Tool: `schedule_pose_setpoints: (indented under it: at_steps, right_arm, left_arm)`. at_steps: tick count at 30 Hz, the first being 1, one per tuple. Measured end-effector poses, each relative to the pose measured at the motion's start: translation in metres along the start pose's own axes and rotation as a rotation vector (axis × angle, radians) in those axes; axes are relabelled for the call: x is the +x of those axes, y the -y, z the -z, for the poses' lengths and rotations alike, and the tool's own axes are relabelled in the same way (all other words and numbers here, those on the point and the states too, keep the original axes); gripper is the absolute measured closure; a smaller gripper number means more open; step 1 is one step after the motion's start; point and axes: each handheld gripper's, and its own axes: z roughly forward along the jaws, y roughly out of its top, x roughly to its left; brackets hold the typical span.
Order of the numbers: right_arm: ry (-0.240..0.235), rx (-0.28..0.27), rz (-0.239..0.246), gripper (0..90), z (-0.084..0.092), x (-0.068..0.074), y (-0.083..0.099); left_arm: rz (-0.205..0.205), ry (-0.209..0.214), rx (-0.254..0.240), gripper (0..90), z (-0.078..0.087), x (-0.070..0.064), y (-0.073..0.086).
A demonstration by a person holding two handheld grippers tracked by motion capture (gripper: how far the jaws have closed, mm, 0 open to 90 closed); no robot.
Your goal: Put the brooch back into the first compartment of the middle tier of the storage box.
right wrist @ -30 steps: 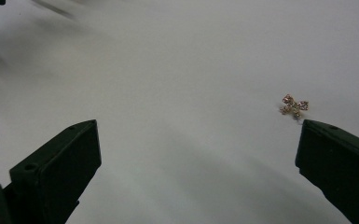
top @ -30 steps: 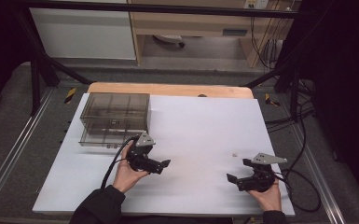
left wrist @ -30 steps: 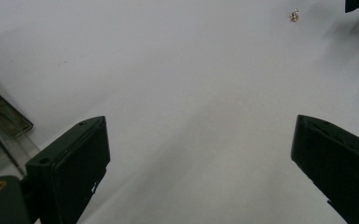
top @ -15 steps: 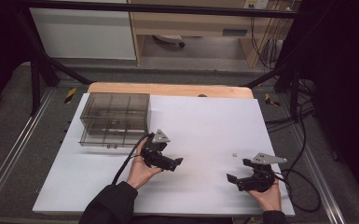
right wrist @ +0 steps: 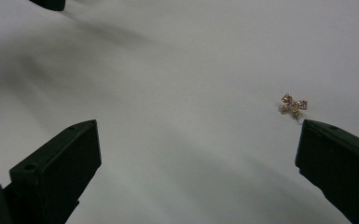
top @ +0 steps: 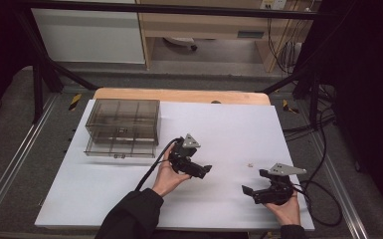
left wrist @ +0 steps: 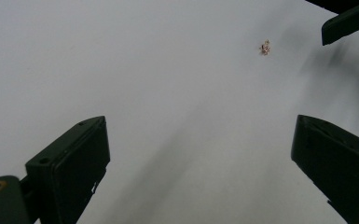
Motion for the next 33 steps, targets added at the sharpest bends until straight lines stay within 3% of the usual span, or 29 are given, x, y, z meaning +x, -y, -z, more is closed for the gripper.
schedule_pose_setpoints:
  at_steps: [10, 18, 33]
  right_arm:
    - [0.001, 0.002, 0.000, 0.7, 0.000, 0.000, 0.000]
    - [0.002, 0.003, 0.000, 0.6, 0.000, 0.000, 0.000]
    - [0.003, 0.003, 0.010, 0.6, 0.000, 0.000, 0.000]
  left_arm:
    - [-0.024, 0.023, 0.021, 4.3, -0.027, -0.014, -0.016]
    - [-0.020, 0.046, 0.037, 6.0, -0.050, -0.024, -0.024]
    - [-0.022, 0.070, 0.043, 16.9, -0.083, -0.039, -0.038]
